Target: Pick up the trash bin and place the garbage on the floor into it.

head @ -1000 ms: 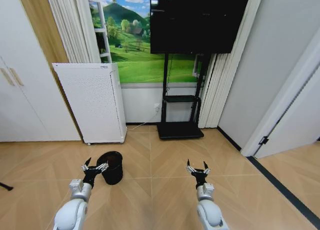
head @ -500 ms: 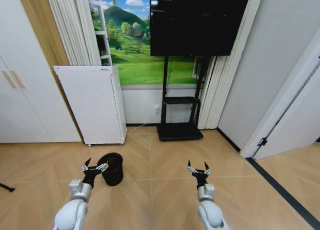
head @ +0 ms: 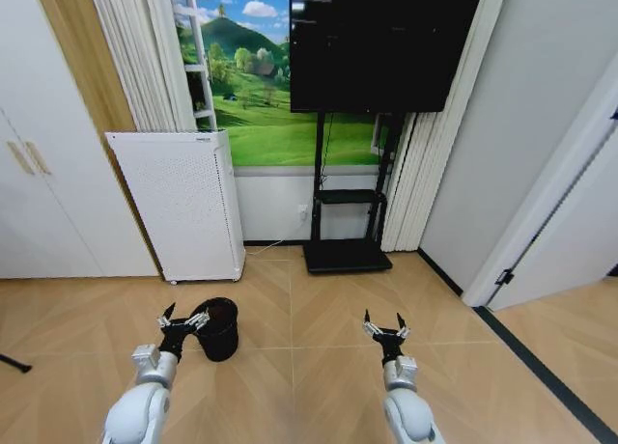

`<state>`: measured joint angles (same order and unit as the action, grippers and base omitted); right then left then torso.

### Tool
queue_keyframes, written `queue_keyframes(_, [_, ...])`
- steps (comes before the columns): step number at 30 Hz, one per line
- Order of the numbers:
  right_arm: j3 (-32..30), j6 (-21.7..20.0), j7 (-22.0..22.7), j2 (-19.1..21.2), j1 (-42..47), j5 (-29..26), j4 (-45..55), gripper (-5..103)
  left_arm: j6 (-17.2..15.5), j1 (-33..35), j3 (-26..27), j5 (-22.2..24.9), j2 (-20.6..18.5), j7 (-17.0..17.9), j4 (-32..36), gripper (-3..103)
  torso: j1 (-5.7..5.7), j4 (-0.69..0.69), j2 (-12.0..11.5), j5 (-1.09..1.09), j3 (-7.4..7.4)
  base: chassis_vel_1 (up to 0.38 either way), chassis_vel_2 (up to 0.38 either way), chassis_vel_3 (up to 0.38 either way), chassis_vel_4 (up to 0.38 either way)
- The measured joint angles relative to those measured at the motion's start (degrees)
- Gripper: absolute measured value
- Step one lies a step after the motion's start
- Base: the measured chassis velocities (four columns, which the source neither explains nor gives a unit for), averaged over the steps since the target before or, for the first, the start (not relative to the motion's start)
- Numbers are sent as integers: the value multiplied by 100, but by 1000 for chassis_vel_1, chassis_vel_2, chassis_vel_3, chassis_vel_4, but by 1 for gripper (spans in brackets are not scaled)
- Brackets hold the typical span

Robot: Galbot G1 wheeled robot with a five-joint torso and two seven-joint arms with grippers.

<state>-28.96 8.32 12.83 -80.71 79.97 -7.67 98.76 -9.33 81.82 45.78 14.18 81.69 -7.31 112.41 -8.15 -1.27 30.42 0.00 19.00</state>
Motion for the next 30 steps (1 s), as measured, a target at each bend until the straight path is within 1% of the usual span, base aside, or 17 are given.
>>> queue_keyframes(2, [-60,0,-54,-9,0,0,13,100,-3,0,5,-5,0,0,7,100,-29,0,73,0,46,0,0,0,0])
queue_keyframes(4, [-81,0,-69,-14,-2,0,18,100,-4,0,5,-5,0,0,8,100,-35,0,90,0,56,0,0,0,0])
queue_keyframes(11, [-238,-1,-157,-59,-5,-6,36,100,-45,-19,-16,-41,45,15,34,100,-109,0,271,0,161,0,0,0,0])
queue_keyframes(21, [-249,-9,-183,-67,14,-31,85,100,-70,-28,-20,-53,64,22,71,100,-201,0,500,0,299,0,0,0,0])
queue_keyframes(26, [-240,-178,-219,-46,32,-36,190,100,-69,12,-9,-63,81,21,109,100,-260,0,642,0,380,0,0,0,0])
queue_keyframes(28, [-239,-203,-220,-43,33,-36,205,100,-69,15,-8,-63,81,21,115,100,-267,0,658,0,390,0,0,0,0])
queue_keyframes(30, [-239,-259,-221,-38,32,-51,240,100,-70,20,-6,-43,75,21,134,100,-298,0,735,0,436,0,0,0,0])
